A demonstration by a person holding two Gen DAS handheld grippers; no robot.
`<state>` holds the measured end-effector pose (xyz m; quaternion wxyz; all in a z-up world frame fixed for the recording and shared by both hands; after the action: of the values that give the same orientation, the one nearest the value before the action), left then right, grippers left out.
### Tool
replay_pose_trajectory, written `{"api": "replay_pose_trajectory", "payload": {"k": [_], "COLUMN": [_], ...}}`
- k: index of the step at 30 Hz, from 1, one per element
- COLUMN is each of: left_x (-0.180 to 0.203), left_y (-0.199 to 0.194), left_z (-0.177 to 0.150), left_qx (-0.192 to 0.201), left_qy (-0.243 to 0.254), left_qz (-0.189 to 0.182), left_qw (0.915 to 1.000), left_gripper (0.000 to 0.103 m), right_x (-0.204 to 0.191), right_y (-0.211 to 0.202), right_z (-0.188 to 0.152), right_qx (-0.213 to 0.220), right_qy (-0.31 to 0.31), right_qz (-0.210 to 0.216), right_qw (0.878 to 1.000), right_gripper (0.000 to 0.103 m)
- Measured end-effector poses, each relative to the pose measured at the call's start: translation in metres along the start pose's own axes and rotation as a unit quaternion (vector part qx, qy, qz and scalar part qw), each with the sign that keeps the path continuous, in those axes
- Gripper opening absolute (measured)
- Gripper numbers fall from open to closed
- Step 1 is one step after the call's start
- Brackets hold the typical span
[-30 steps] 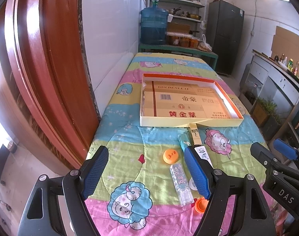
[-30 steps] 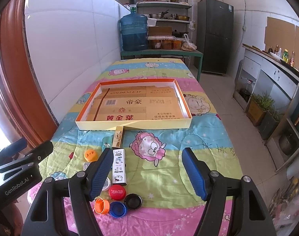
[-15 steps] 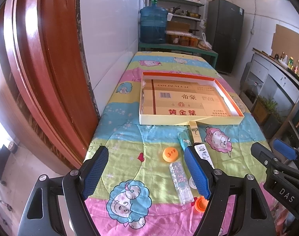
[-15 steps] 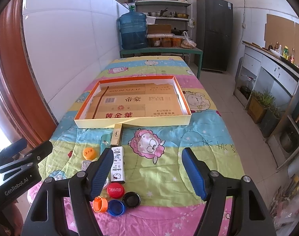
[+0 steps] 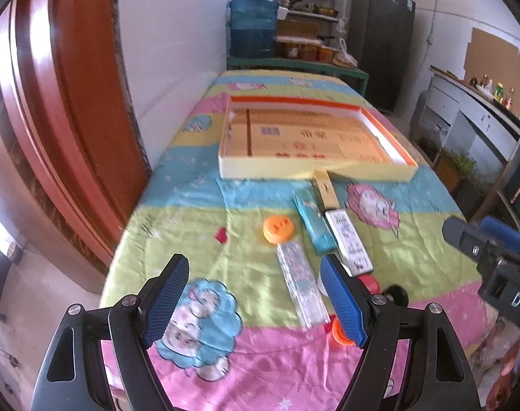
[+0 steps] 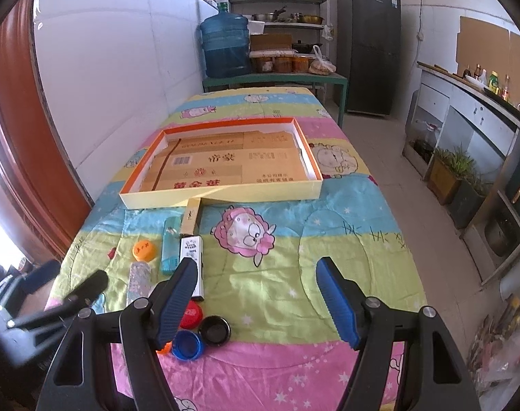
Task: Organize rigid objects
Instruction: 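Grasp the clear gloss tube with the left tool while the right tool grasps the white Hello Kitty box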
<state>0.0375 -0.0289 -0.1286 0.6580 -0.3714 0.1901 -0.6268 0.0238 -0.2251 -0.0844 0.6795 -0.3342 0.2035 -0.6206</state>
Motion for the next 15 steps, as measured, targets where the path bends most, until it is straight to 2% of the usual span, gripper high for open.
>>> {"api": "replay_pose_trajectory", "payload": {"k": [6, 15], "left_x": [0.009, 0.011], "left_y": [0.013, 0.029], "left_z": [-0.021, -0.034], "left_qx": [-0.023, -0.050], "left_qy": [0.004, -0.001], "left_qz": [-0.007, -0.006], "left_qw": [0.9997, 0.9987], "left_gripper": [0.079, 0.075], "right_x": [0.002, 0.005], "right_y": [0.003, 0.006], "right_z": [-0.009, -0.014], "right_qx": [-0.007, -0.011], "right_qy": [0.001, 0.006], "right_qz": [0.002, 0.006], "right_qw": [1.000, 1.000], "right_gripper": [0.072, 0.072]}}
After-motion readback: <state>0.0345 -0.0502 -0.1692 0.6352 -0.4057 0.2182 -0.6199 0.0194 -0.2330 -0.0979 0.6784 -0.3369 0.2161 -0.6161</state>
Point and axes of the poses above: each gripper's, at about its wrist camera, not at the fingertips, and y roughly the way its jaws point, x to its right, z to its top, the point moved 9 cm from there along y, roughly the way its jaws point, and after that the axes turned 15 degrees about -y, right-handed, at the moved point
